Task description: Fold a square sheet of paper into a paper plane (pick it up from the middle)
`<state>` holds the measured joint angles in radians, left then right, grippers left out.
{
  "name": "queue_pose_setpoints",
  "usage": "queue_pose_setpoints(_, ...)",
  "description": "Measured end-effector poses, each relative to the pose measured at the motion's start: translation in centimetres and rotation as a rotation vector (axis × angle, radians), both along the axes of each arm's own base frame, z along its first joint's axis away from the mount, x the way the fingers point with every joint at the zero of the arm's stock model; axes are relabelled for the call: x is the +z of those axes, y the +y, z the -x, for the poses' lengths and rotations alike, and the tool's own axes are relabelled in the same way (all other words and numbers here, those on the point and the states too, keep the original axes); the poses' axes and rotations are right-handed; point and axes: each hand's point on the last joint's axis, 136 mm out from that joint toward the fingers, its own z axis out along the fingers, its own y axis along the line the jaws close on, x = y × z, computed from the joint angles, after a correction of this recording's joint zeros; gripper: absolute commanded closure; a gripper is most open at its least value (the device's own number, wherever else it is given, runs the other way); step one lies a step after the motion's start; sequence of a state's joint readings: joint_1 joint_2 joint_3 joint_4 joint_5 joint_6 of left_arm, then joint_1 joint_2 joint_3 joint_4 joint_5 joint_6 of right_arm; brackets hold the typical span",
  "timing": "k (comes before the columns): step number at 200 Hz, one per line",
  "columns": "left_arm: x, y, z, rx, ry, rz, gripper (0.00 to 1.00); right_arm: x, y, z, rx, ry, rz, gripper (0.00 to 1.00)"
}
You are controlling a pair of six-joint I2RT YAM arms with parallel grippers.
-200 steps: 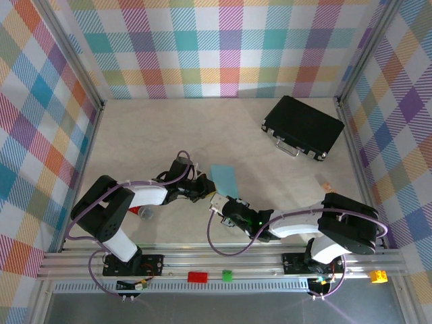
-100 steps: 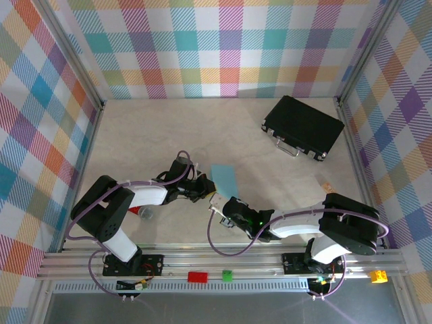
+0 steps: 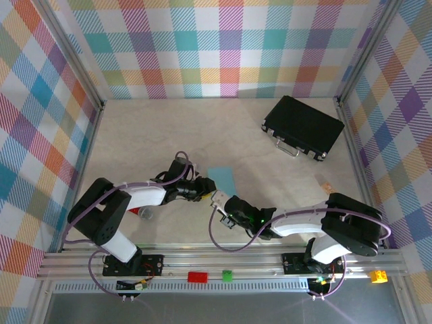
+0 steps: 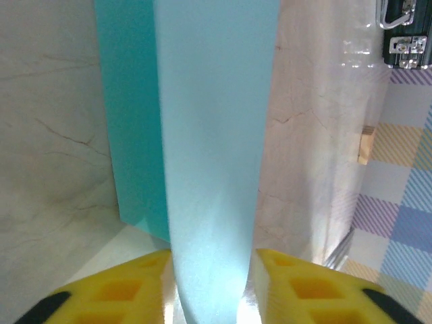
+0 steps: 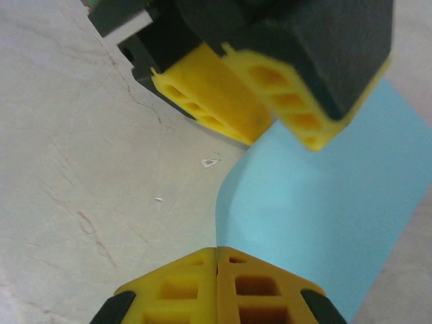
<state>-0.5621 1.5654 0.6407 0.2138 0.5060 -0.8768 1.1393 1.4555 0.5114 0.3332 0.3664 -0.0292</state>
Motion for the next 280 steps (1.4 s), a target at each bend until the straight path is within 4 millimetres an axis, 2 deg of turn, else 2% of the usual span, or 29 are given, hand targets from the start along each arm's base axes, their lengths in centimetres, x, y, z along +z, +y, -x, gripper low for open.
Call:
queue_pose_setpoints(20, 0.7, 1.0, -0.3, 0.027, -0.027, -0.031, 0.51, 0.2, -0.2, -0.4, -0.035, 0.136, -0.095, 1.0)
queue_pose_setpoints(45, 1.6, 2.4, -0.7, 0.067, -0.061, -0.069, 0.5, 0.6, -0.4, -1.7, -0.11, 0.358, -0.229, 1.0)
queue_pose_setpoints(83, 2.1, 3.2, -0.9, 0.084, -0.085, -0.095, 0.52, 1.2, 0.8, -3.2, -0.17, 0.682, -0.411, 1.0)
queue_pose_setpoints(118, 2.3, 3.6, -1.1, 0.088, -0.095, -0.098, 0.64, 0.4, 1.5, -1.9, -0.166, 0.897, -0.465, 1.0)
queue_pose_setpoints(153, 2.7, 4.1, -1.5, 0.084, -0.102, -0.086, 0.79, 1.5, 2.4, -0.8, -0.107, 0.979, -0.51, 1.0)
queue_pose_setpoints(171, 3.3, 3.2, -2.2, 0.049, -0.109, -0.063, 0.85, 1.8, 2.5, -0.4, -0.08, 0.994, -0.528, 1.0)
queue_pose_setpoints(206, 3.7, 1.0, -3.8, -0.021, -0.1, -0.014, 0.9, 1.1, 2.0, 0.5, -0.078, 1.026, -0.518, 1.0)
queue_pose_setpoints(280, -0.6, -2.3, -5.0, -0.12, -0.012, -0.042, 0.96, 0.7, 1.8, 0.7, -0.083, 1.032, -0.513, 1.0)
